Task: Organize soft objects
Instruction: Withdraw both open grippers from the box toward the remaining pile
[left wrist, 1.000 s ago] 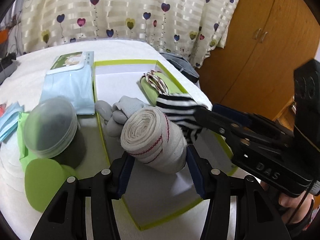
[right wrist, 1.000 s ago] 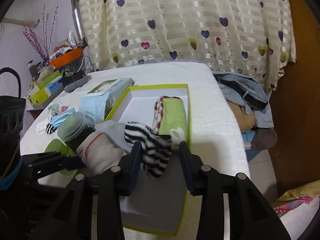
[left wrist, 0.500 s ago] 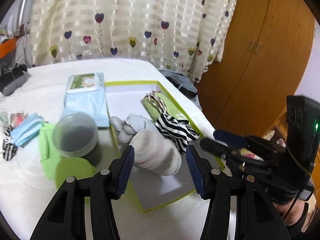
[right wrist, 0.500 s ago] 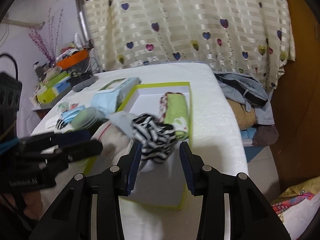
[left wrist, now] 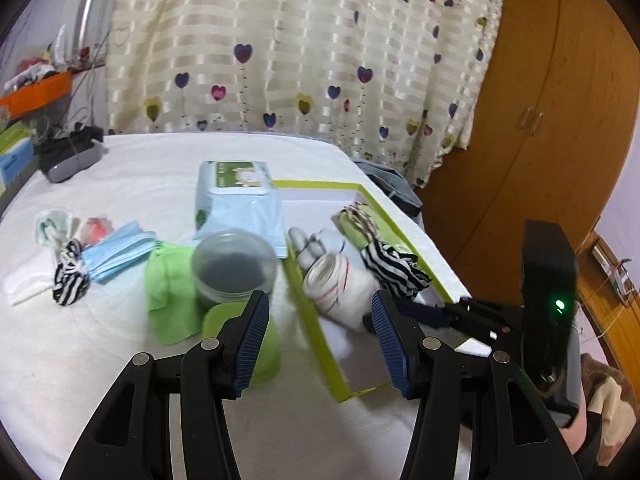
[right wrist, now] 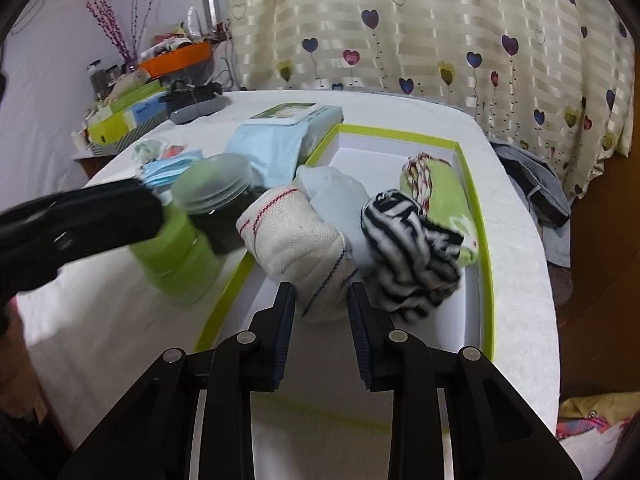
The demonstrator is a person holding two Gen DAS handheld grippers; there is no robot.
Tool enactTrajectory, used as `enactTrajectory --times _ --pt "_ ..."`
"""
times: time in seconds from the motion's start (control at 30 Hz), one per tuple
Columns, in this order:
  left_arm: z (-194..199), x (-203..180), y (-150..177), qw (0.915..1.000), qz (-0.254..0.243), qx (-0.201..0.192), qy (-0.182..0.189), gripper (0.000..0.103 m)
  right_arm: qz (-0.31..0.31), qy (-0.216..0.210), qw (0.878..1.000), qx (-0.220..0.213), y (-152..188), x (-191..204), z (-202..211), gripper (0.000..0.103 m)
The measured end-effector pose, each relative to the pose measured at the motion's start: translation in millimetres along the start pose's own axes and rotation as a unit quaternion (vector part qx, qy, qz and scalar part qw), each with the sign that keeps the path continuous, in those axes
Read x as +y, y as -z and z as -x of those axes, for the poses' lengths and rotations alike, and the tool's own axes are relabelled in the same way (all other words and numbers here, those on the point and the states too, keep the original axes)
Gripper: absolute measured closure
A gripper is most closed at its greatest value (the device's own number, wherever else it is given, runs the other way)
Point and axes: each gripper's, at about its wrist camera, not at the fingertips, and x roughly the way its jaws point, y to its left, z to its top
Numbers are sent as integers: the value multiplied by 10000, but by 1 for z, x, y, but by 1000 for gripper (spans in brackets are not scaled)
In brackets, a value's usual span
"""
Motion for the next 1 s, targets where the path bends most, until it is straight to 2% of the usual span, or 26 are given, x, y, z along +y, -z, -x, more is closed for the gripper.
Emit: enactTrajectory --times 0.17,0.3,0.57,0.6,0.7,0.73,1.0 --pt "1 14 -2 9999 93 -19 -76 51 -4 149 9999 16 -17 -4 -20 74" --pt "-2 25 -3 9996 199 6 -187 51 -194 114 9997 1 -28 -15 -30 74" --pt "4 38 -1 9984 332 -91 -443 51 -361 81 9990 -246 -25 -12 -1 74" --pt "5 39 -1 9982 323 -116 -492 51 -378 91 9989 -264 -23 -11 2 72" --pt "10 41 2 9975 335 -157 -594 51 -462 112 9982 -354 -18 -10 16 57" --pt "11 42 3 9973 337 -168 -622 51 -482 110 9980 -385 -17 -9 20 55" --pt "25 46 12 9957 320 -239 -840 51 -484 151 9973 -535 -12 2 42 55"
